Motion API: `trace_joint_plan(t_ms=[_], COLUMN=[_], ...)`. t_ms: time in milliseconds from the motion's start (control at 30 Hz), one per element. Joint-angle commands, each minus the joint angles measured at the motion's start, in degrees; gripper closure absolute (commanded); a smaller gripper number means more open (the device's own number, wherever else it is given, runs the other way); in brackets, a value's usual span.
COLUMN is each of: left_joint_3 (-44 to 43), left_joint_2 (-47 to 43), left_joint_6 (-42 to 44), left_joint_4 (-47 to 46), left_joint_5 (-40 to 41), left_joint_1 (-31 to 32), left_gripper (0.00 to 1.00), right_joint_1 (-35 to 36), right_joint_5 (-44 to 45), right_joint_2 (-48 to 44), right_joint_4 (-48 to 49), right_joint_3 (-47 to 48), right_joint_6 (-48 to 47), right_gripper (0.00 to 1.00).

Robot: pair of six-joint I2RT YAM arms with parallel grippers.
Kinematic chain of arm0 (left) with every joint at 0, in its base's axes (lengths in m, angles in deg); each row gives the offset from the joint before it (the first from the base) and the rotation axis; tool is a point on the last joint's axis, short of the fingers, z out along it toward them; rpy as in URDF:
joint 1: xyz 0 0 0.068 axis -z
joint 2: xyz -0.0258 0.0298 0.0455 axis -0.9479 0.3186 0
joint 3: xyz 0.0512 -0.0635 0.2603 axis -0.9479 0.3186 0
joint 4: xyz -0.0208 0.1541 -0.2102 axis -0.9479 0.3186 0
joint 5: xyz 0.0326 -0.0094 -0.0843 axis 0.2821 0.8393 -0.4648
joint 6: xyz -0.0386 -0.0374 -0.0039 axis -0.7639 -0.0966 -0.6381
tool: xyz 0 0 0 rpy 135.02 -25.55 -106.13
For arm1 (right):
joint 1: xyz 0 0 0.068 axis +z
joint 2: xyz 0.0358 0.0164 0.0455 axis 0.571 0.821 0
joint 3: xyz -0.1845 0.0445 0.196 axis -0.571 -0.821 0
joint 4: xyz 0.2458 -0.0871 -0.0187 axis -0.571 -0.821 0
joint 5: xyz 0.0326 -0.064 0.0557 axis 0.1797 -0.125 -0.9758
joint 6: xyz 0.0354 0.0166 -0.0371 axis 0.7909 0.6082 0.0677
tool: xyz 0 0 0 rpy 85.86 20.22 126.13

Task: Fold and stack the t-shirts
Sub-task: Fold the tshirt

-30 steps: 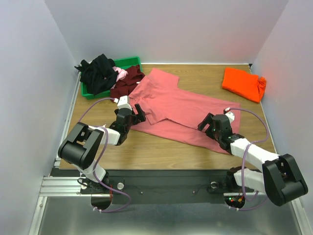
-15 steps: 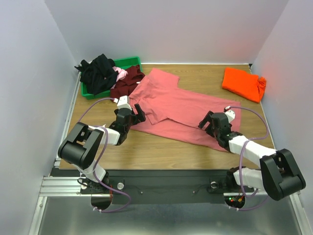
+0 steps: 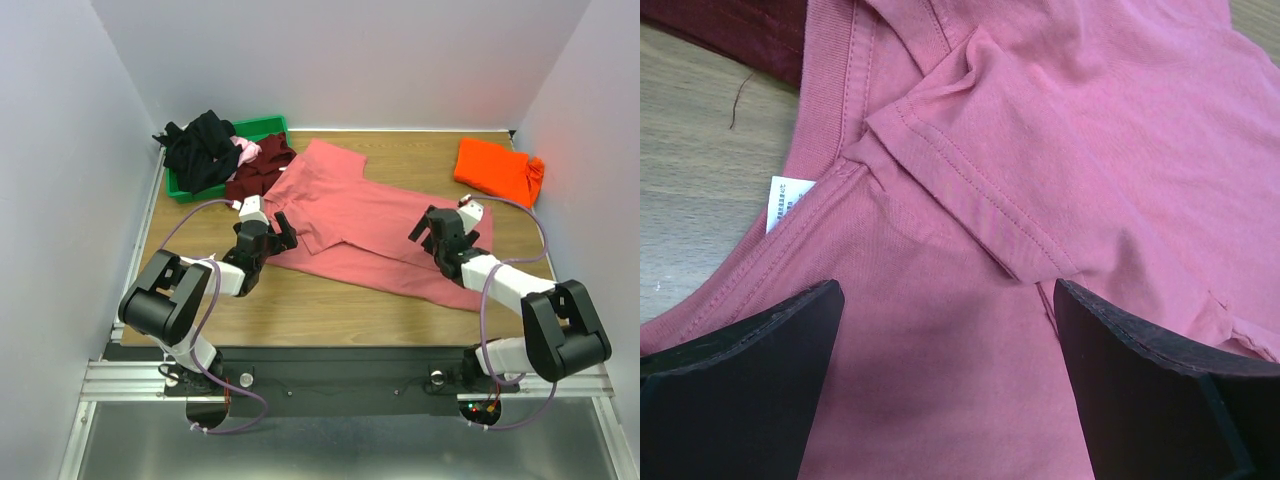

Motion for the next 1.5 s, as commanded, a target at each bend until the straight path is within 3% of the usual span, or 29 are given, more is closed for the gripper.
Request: trace_joint_plan(t_ms=[0,100,267,500,767,1100,1467], left_joint_3=[1.1,1.1,3.4,7.3,10.7,11.5,10.7], left_joint_2=[-1.5,-2.6,-6.7,-12.9,-13.1,-9.2,-5.1], left_joint_6=[0.8,1.0,1.0,0.1,-1.1,-2.3,-3.8], left_joint_4=[-1.8,-1.8,-4.1,-5.7,-12.9,-14.3,-15.0], left_joint_5=[0.0,-0.2,-0.9,1.8,0.8,2.2,1.3], left_joint_1=[-0.3,-0.3,-0.2,0.0,0.2,0.2,0.2], left_gripper=[0.02,0.02,0.02,0.01,0.04,0.07,0.16], right_joint_1=[-0.5,0.6,14.7,25.0,28.8,32.6,32.9], right_joint_5=[-4.1,-11.8,-8.2,-10.0,-16.6,-16.0,-12.6], right_joint_2=[-1.7,-2.5,-2.0,7.1,19.4,29.1,35.3], right_joint_4=[2.9,3.3,4.1,8.5,18.4,17.4,17.3], right_joint_3=[2.0,1.1,0.7,5.5,12.5,22.5,27.2], right_joint_6=[-2.5,-3.8,-4.3,-5.3,-7.4,-10.1,-11.8], right_gripper=[0.01,0.06,0.09,0.18,0.37,0.41,0.46])
